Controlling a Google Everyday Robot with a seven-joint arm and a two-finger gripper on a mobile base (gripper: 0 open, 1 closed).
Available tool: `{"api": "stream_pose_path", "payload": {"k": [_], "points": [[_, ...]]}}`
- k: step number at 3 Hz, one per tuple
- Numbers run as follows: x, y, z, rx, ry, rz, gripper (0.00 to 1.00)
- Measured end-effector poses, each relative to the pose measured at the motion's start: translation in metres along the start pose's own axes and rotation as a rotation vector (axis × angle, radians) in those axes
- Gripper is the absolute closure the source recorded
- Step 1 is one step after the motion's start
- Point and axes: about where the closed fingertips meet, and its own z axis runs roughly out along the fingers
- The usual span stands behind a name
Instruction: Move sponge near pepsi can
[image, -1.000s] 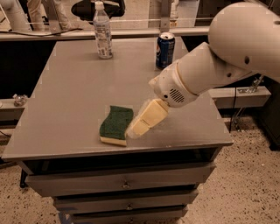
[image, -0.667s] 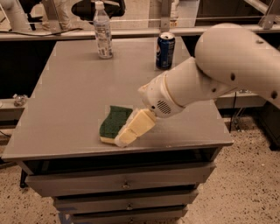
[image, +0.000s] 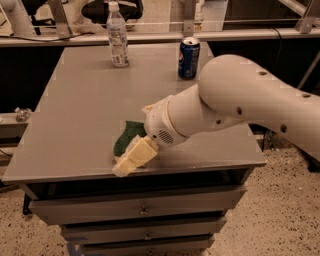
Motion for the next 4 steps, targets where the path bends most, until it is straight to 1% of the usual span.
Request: {"api": "stream_pose_path", "payload": {"k": [1,2,3,4], "points": [[0.002,0.001,0.012,0.017,0.001,-0.001,0.18],[0.005,0.001,0.019,0.028,0.006,0.007,0.4],[0.008,-0.002,0.018,0.043,0.011,0.014,0.64],[0.009,-0.02,0.003,0.086,0.031,-0.003,0.87]]}}
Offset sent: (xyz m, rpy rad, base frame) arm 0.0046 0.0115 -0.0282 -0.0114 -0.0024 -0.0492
